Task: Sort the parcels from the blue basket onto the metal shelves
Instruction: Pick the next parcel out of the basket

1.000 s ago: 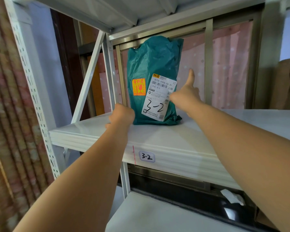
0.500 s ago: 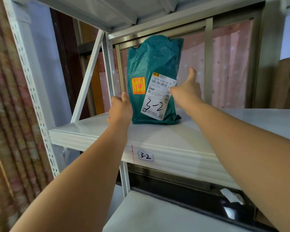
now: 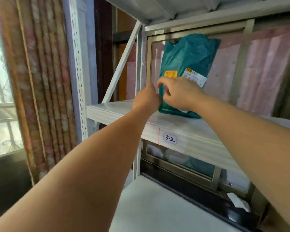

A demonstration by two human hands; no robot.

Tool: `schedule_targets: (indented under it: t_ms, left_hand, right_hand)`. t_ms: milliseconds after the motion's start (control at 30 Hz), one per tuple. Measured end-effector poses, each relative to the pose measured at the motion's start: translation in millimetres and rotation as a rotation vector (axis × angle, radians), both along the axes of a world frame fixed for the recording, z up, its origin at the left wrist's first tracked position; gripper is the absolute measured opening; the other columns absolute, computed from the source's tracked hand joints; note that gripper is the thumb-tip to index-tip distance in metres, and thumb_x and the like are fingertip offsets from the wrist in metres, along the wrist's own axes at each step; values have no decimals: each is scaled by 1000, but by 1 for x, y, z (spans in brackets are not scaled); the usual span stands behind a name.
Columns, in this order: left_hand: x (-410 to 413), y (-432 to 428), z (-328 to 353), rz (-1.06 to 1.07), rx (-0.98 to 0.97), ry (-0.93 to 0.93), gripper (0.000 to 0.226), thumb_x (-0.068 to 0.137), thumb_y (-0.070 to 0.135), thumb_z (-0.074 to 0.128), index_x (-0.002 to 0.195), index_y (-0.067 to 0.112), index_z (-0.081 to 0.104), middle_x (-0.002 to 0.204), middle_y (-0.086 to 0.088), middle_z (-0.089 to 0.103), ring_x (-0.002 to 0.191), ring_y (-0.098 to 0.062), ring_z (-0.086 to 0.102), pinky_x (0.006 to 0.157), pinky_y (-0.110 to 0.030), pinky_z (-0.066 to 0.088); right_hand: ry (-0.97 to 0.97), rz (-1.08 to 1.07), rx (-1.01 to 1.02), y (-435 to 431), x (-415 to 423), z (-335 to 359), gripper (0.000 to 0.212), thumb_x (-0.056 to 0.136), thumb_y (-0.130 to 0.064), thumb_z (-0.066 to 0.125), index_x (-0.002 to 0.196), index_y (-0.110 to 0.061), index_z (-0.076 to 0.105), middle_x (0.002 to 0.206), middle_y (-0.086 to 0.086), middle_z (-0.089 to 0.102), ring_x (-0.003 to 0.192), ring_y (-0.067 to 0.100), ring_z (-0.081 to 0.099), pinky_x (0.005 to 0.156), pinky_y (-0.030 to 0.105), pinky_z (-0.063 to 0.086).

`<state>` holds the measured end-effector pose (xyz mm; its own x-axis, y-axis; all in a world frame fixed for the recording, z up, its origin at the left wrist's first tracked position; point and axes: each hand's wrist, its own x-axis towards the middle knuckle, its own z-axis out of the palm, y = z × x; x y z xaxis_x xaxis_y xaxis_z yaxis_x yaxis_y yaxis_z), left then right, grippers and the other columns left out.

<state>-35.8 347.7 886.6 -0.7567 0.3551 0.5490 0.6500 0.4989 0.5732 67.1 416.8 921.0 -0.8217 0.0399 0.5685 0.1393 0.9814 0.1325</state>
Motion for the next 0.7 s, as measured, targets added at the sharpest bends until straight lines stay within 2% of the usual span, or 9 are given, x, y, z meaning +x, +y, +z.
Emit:
schedule_targets:
  t_ms: [67,167,300,400,467,567,633,700]
  left_hand:
    - [-3,-28,0,21,-157,77,21,96,23,46,113,13,52,97,-3,58,86,-23,54,71,-36,44]
    - [-7,-83,3,118,-343,156,23,96,21,44,110,11,59,104,-10,64,89,-29,59,68,-34,44]
    - [5,-162,2,121,-526,100,28,97,18,43,121,11,56,108,-7,59,92,-26,58,70,-28,45]
    - [9,-218,-30,56,-852,-117,32,97,20,46,124,5,55,108,-5,55,92,-20,55,82,-28,45]
    - [2,-250,-68,48,-974,-286,36,97,20,49,127,1,53,108,-8,56,97,-24,59,87,-32,49]
    - [4,-290,-133,98,-993,-447,36,98,20,47,130,3,49,122,-12,55,110,-27,56,85,-30,45]
    - [5,-310,-177,97,-1001,-596,40,98,20,47,132,0,47,129,-13,54,115,-28,56,90,-31,45]
    - [2,-333,-227,102,-926,-740,38,96,20,51,129,0,51,124,-9,57,114,-28,57,91,-33,47]
  right_hand:
    - [-205,20,-1,-22,-2,0,37,87,-16,47,122,-26,52,99,6,61,87,27,56,74,39,51]
    - [-240,67,9,-59,-8,-4,34,89,-18,48,122,-26,53,98,0,56,86,22,52,70,31,44]
    - [-342,114,-69,-108,-24,-15,27,89,-21,52,116,-22,58,113,2,58,98,22,55,86,36,49]
    - [-409,202,-149,-151,-38,-48,24,89,-22,54,112,-23,61,108,-3,56,99,18,54,82,30,44]
    - [-533,242,-167,-179,-47,-85,20,90,-23,55,108,-21,63,104,-6,59,96,16,56,80,29,44]
    - [-835,238,-137,-215,-59,-151,15,91,-23,55,101,-17,65,105,1,64,90,17,61,78,34,52]
    - [-980,246,-152,-233,-65,-197,23,92,-22,55,111,-15,66,110,7,65,96,23,64,84,38,53]
    - [-1052,284,-156,-248,-71,-247,27,91,-19,55,115,-13,65,112,7,66,95,24,64,86,36,52]
